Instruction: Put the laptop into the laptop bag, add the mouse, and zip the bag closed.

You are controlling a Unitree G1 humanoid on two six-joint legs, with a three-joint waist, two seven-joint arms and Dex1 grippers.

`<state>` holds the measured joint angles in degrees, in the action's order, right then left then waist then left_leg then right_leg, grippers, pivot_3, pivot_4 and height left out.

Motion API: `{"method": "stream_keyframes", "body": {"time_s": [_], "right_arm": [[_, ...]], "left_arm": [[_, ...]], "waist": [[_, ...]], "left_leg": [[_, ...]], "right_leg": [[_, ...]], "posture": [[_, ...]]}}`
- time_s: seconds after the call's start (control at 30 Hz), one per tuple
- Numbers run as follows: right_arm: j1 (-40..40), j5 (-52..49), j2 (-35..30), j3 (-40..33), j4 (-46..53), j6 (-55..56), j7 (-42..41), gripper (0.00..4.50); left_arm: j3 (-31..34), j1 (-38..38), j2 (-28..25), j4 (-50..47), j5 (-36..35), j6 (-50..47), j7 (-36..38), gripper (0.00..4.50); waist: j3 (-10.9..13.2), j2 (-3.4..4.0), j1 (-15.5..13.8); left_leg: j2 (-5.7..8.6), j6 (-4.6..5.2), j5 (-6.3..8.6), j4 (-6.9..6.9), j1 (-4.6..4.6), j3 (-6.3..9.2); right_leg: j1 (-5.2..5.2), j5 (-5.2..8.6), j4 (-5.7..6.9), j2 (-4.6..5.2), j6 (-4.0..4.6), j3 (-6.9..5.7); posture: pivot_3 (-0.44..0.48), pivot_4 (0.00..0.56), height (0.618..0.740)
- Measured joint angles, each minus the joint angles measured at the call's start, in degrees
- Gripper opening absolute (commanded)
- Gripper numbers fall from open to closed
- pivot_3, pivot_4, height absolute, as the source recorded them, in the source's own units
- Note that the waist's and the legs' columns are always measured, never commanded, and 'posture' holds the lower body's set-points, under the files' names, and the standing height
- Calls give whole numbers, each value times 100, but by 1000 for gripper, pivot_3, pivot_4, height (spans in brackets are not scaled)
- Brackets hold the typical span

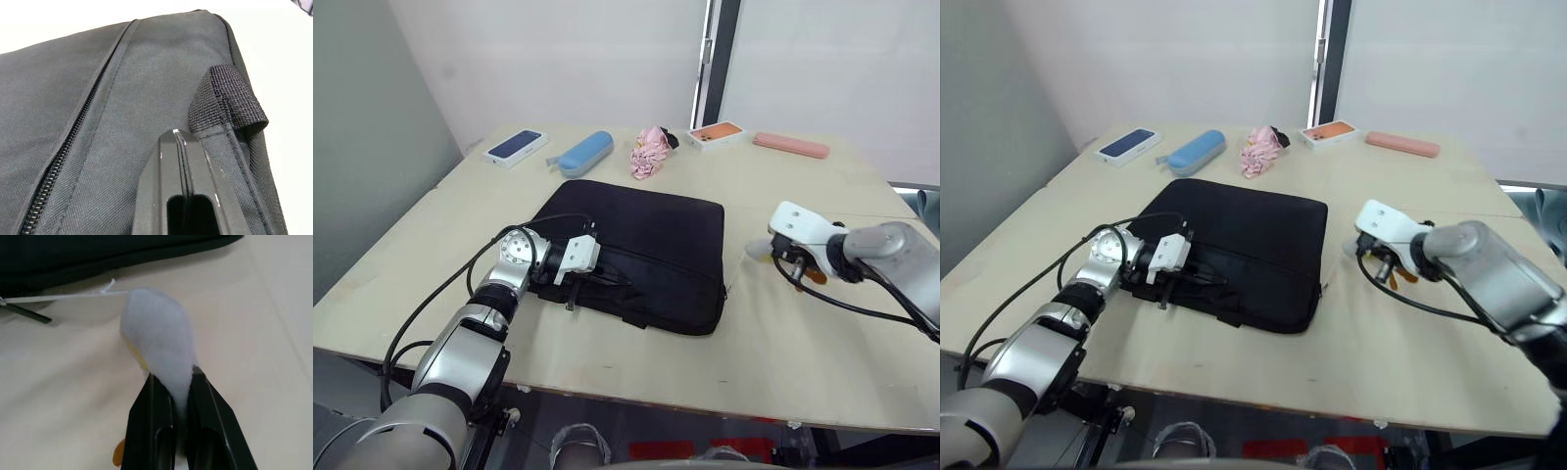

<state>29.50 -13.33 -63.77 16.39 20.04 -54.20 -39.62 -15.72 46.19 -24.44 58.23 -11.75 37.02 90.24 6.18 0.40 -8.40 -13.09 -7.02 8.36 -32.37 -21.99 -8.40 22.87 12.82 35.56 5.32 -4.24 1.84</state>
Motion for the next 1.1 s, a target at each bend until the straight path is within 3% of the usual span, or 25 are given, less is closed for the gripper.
{"method": "stream_keyframes", "body": {"time_s": [0.2,0.3,0.5,0.7,0.73,0.8,0.93,1.1], "right_arm": [[565,722,344,634,-438,94,-45,14],[414,607,456,463,-349,-9,-189,14],[-414,220,518,-308,-137,-302,-328,2114],[-945,107,193,-1052,-121,-365,-417,4187],[-992,8,153,-1308,-108,-433,-466,4470],[-1078,-222,124,-1845,-26,-572,-614,4470],[-1326,-785,114,-3090,19,-844,-986,4500],[-1686,-1451,160,-4391,0,-1015,-1436,4500]], "left_arm": [[-1,-204,-6,-308,-122,-137,-7,0],[-1,-206,-5,-425,-158,-300,-4,0],[0,-214,0,-972,-380,-1201,23,0],[194,-218,-142,-2263,-817,-2455,21,0],[270,-218,-222,-2484,-888,-2660,17,0],[422,-217,-405,-2786,-989,-2984,-3,0],[782,-214,-902,-3246,-1098,-3489,-69,1169],[1202,-239,-1648,-3655,-1339,-4362,-82,2963]], "waist": [[0,-1,5],[2,-1,-12],[37,-14,-20],[92,-12,79],[95,-12,110],[99,-13,153],[103,-13,160],[106,-13,142]], "left_leg": [[0,0,0,1,1,1],[-3,0,0,4,0,2],[-2,2,1,3,-11,-2],[-10,4,-2,7,-71,-2],[-13,11,-6,7,-91,-1],[-14,45,-28,7,-105,-1],[-19,54,-31,8,-115,1],[-18,56,-30,-6,-114,1]], "right_leg": [[-1,0,2,1,0,-1],[0,0,1,0,0,-4],[11,0,-2,1,0,-1],[64,1,-4,-10,2,-4],[85,0,-3,-15,2,-5],[103,0,3,-17,0,-5],[111,3,0,-20,5,-9],[110,6,8,-17,12,-9]], "posture": [[0,150,740],[0,150,740],[0,150,740],[0,150,740],[0,150,740],[0,150,740],[0,150,740],[0,150,740]]}}
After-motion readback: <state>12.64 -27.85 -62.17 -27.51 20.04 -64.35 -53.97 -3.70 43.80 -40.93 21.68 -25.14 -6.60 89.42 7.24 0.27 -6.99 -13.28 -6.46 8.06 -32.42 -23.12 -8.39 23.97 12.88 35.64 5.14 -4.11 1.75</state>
